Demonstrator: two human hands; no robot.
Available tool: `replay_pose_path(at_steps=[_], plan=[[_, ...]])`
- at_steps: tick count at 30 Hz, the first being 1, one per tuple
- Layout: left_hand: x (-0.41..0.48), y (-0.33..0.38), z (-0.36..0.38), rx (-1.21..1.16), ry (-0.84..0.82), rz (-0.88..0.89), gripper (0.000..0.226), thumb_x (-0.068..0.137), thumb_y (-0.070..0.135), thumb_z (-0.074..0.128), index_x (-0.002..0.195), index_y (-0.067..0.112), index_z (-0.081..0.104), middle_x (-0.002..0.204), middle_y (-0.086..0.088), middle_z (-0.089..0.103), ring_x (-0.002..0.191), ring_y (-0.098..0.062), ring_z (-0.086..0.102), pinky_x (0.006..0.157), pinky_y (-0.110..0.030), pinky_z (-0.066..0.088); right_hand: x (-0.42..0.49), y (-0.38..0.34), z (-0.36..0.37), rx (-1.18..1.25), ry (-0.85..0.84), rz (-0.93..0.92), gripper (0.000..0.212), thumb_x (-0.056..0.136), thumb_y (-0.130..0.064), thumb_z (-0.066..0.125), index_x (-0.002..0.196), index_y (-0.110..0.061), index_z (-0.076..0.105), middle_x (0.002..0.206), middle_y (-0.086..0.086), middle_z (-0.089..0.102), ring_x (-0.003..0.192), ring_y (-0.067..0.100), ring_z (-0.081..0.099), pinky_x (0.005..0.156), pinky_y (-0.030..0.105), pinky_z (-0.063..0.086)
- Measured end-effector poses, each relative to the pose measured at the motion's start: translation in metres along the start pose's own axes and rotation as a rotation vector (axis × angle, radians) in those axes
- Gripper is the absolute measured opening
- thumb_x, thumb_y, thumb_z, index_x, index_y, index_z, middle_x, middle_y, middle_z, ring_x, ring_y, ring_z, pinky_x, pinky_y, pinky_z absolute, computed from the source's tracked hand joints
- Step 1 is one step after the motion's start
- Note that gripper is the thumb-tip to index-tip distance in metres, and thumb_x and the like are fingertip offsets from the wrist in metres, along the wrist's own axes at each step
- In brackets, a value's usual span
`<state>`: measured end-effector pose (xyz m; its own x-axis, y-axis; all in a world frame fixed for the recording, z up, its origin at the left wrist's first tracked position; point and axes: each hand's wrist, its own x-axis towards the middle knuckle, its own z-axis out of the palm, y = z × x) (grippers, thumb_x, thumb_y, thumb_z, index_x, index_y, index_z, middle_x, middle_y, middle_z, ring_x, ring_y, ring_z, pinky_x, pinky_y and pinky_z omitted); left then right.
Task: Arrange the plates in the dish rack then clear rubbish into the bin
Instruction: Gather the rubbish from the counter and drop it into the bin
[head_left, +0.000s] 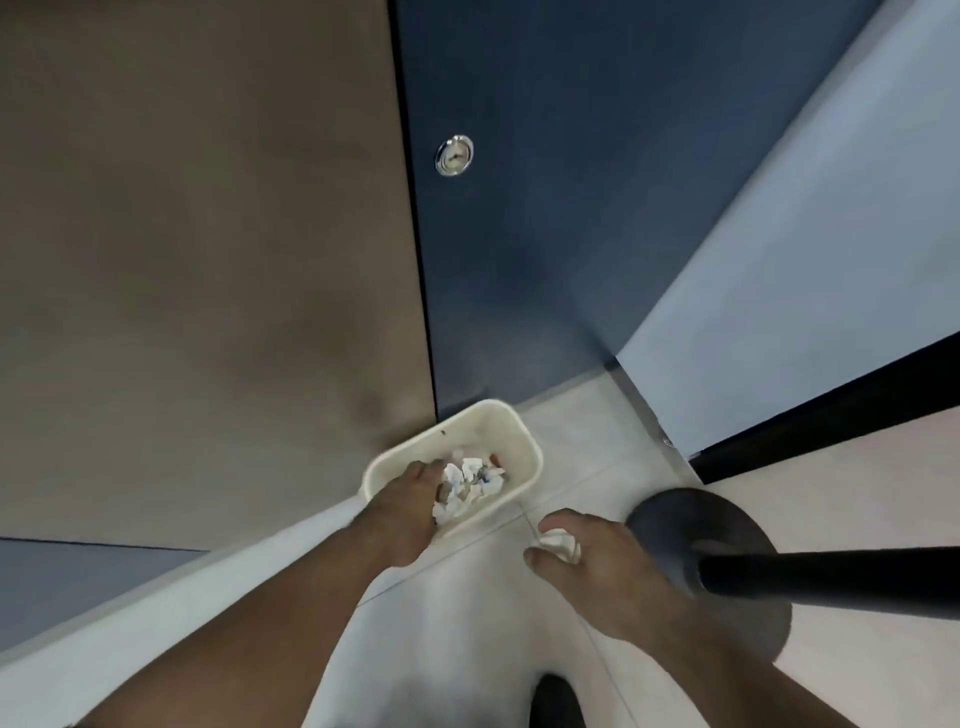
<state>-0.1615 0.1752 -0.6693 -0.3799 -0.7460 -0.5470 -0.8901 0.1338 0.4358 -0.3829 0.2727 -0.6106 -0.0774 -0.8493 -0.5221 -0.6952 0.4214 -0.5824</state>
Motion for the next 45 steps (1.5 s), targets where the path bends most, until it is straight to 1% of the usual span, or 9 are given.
replay_pose_path(at_steps=[3,6,10,14,21,28,35,40,45], plan=[[0.033,-0.017,0.028,-0.008,0.029,0.006,0.060,0.093,0.025,0.053,0.147,0.024,0.027,0.131,0.002,0.050,0.125,-0.024,0.046,0.095,-0.030,0.043,0.023,0.024,0.020,-0.001,0.001,0.011,0.032,0.070,-0.062,0.061,0.095,-0.042,0.063,0.080,-0.015,0.062,0.070,-0.001,0.057,0.059,0.013,0.041],[0.046,-0.029,0.039,0.149,0.087,-0.054,0.070,0.088,0.014,0.057,0.147,0.025,0.021,0.139,0.001,0.043,0.124,-0.021,0.044,0.094,-0.034,0.046,0.047,0.032,0.033,-0.021,-0.019,0.001,0.035,0.072,-0.060,0.062,0.101,-0.041,0.063,0.090,-0.014,0.062,0.078,0.001,0.057,0.064,0.015,0.042],[0.036,-0.031,0.031,0.113,0.252,-0.032,0.032,0.095,0.027,0.045,0.126,0.024,0.054,0.120,0.003,0.058,0.107,-0.020,0.055,0.078,-0.032,0.048,0.086,0.015,0.044,-0.142,-0.070,-0.103,0.043,0.076,-0.062,0.057,0.112,-0.039,0.060,0.103,-0.012,0.058,0.092,0.011,0.056,0.076,0.023,0.043],[0.025,-0.032,0.011,0.069,0.386,0.007,0.019,0.095,0.030,0.045,0.101,0.023,0.061,0.103,0.006,0.060,0.096,-0.019,0.056,0.072,-0.031,0.045,0.140,-0.009,0.060,-0.272,-0.095,-0.227,0.041,0.080,-0.055,0.059,0.118,-0.040,0.056,0.119,-0.009,0.054,0.099,0.012,0.051,0.078,0.029,0.042],[0.015,-0.041,-0.005,0.061,0.420,0.057,0.031,0.096,0.034,0.048,0.124,0.026,0.056,0.121,0.009,0.057,0.108,-0.015,0.054,0.089,-0.033,0.048,0.192,-0.014,0.086,-0.487,-0.141,-0.473,0.069,0.081,-0.046,0.069,0.142,-0.032,0.041,0.146,-0.003,0.041,0.134,0.020,0.030,0.109,0.035,0.028],[-0.045,-0.004,-0.060,0.058,0.403,0.101,0.034,0.096,0.040,0.042,0.124,0.027,0.055,0.120,0.012,0.056,0.110,-0.013,0.054,0.091,-0.031,0.045,0.117,-0.042,0.016,-0.385,0.018,-0.460,0.046,0.087,-0.043,0.056,0.131,-0.030,0.054,0.135,-0.013,0.053,0.128,0.007,0.037,0.105,0.025,0.035],[-0.157,0.075,-0.178,0.060,0.445,0.259,0.029,0.095,0.043,0.039,0.111,0.029,0.058,0.105,0.015,0.057,0.102,-0.011,0.053,0.085,-0.034,0.046,-0.009,-0.143,-0.097,-0.332,0.130,-0.485,0.045,0.089,-0.053,0.050,0.130,-0.034,0.053,0.125,-0.014,0.055,0.118,0.009,0.044,0.096,0.032,0.043],[-0.251,0.127,-0.266,0.151,0.520,0.322,0.048,0.091,0.055,0.021,0.109,0.030,0.058,0.105,0.015,0.058,0.099,-0.008,0.054,0.079,-0.035,0.049,-0.095,-0.235,-0.176,-0.297,0.226,-0.522,0.045,0.089,-0.056,0.045,0.127,-0.033,0.053,0.107,-0.019,0.050,0.105,0.006,0.046,0.090,0.032,0.045],[-0.324,0.152,-0.346,0.120,0.646,0.426,0.030,0.093,0.043,0.037,0.102,0.027,0.061,0.099,0.012,0.062,0.090,-0.011,0.059,0.071,-0.035,0.050,-0.155,-0.315,-0.231,-0.219,0.305,-0.570,0.049,0.087,-0.058,0.046,0.127,-0.031,0.054,0.108,-0.019,0.052,0.103,-0.001,0.049,0.086,0.020,0.041]])
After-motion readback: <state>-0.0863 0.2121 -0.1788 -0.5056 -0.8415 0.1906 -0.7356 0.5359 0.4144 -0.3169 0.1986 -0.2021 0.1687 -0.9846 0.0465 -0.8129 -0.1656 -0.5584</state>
